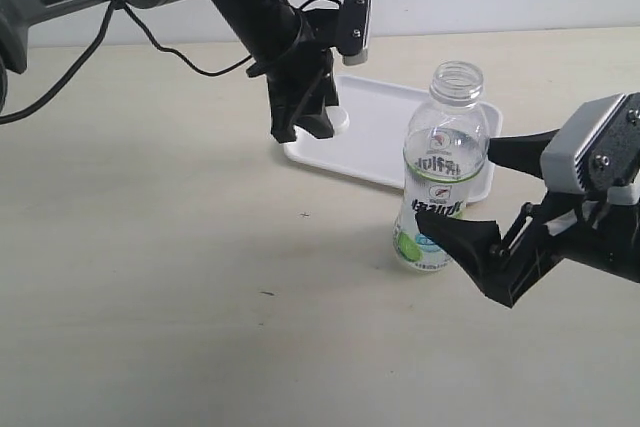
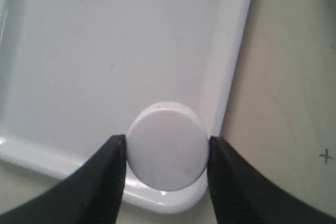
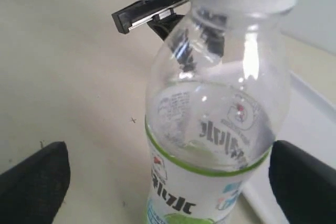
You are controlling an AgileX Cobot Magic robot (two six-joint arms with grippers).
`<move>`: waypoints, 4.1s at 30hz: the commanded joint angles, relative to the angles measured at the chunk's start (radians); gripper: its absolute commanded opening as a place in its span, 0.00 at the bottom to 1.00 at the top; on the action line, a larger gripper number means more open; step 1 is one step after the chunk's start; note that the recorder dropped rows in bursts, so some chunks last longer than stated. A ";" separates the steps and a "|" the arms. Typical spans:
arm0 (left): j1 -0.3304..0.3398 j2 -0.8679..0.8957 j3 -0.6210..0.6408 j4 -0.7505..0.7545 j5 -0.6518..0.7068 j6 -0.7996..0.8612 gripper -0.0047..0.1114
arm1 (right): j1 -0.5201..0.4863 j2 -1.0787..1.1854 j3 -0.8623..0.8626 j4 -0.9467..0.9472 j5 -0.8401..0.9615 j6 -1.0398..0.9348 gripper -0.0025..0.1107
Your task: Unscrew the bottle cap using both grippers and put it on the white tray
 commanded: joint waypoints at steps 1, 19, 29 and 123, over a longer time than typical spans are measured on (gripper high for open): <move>0.041 -0.014 -0.002 -0.027 0.007 -0.006 0.04 | -0.004 -0.056 0.005 -0.026 -0.008 0.096 0.88; 0.078 -0.014 -0.002 -0.316 -0.185 0.306 0.04 | -0.004 -0.818 0.005 -0.405 0.235 0.667 0.88; 0.069 0.069 -0.146 -0.375 -0.120 0.382 0.04 | -0.004 -0.975 0.005 -0.525 0.236 0.815 0.88; 0.268 -0.175 -0.142 0.148 0.205 -0.634 0.04 | -0.004 -0.975 0.005 -0.572 0.189 0.863 0.88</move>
